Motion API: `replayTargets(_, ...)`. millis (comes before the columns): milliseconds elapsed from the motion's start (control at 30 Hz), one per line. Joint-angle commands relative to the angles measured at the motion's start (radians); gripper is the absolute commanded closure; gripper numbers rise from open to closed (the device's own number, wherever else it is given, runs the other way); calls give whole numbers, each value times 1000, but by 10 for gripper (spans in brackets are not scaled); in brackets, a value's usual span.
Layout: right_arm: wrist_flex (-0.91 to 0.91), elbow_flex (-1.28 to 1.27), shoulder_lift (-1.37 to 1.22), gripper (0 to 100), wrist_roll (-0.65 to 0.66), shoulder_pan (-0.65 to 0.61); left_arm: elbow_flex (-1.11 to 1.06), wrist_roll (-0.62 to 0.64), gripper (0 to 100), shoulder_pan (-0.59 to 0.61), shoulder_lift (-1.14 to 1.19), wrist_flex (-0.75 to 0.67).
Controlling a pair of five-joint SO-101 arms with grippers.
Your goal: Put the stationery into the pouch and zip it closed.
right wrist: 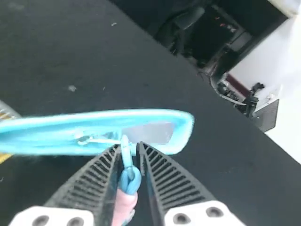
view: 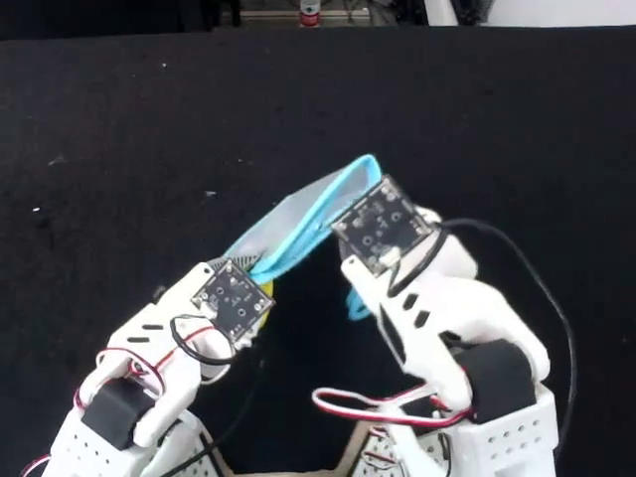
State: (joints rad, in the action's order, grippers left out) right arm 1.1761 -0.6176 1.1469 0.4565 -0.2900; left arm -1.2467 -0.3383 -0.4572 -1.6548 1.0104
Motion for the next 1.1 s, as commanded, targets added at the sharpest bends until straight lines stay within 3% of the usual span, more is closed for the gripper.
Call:
replayTargets(0, -51, 10, 12, 988, 5, 71, 41, 15, 970, 7, 0, 25)
replayTargets(433, -222, -2, -205, 988, 2, 278, 48, 69, 970, 7, 0, 52)
replayTargets(933, -216, 228, -433, 988, -3, 433, 41, 69, 970, 8, 0, 52)
replayTargets(1067, -120, 286, -478, 988, -3, 431, 41, 69, 970, 12, 0, 52)
